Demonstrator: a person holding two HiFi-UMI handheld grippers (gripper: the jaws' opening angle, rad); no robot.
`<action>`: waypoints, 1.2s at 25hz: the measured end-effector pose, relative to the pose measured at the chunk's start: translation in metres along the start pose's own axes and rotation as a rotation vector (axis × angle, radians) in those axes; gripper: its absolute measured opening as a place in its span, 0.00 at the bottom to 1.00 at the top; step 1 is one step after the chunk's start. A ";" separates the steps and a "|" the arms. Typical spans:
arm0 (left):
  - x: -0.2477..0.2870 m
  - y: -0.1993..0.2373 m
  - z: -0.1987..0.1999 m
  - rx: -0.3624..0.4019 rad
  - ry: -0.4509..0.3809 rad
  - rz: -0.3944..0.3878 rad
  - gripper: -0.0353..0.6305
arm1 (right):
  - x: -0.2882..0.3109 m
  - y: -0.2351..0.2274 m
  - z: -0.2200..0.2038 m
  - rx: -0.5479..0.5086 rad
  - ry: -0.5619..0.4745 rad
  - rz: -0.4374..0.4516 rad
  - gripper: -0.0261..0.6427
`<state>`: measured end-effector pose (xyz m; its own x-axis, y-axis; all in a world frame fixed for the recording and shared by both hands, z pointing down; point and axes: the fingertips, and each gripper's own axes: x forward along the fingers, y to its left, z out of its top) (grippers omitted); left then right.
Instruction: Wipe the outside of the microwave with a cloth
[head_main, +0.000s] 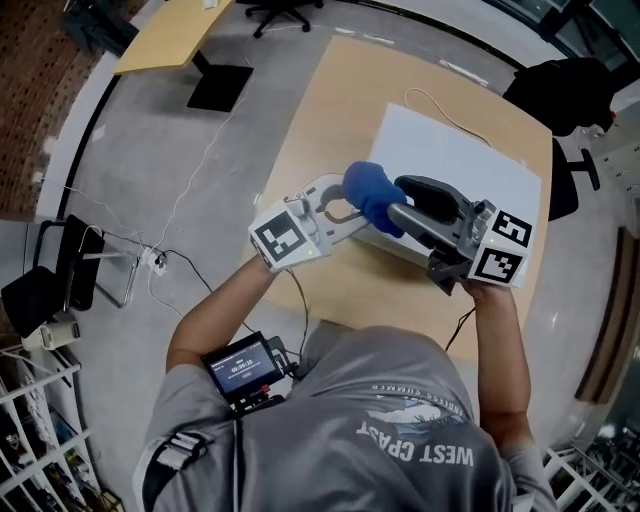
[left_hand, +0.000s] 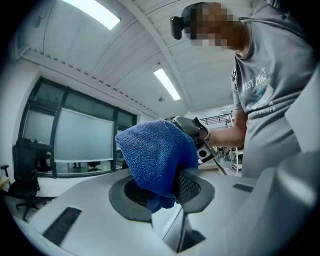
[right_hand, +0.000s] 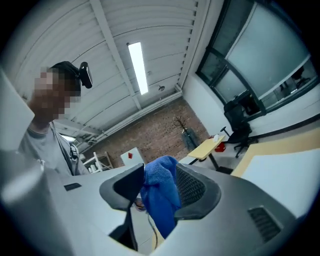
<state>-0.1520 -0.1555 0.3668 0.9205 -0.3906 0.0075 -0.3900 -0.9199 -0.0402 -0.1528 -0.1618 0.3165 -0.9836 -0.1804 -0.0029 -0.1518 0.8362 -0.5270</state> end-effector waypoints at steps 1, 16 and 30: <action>0.001 0.006 -0.001 -0.017 -0.009 0.018 0.23 | -0.009 -0.007 0.006 -0.009 -0.032 -0.048 0.32; 0.032 0.185 -0.242 0.361 0.800 0.087 0.23 | -0.148 -0.051 -0.002 0.065 -0.154 -0.453 0.32; -0.051 0.019 -0.283 0.269 0.933 -0.194 0.23 | -0.124 -0.097 -0.013 0.150 -0.150 -0.407 0.32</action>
<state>-0.2132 -0.1624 0.6487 0.5361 -0.2106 0.8175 -0.1095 -0.9776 -0.1800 -0.0176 -0.2142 0.3791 -0.8203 -0.5608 0.1128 -0.4962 0.5995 -0.6279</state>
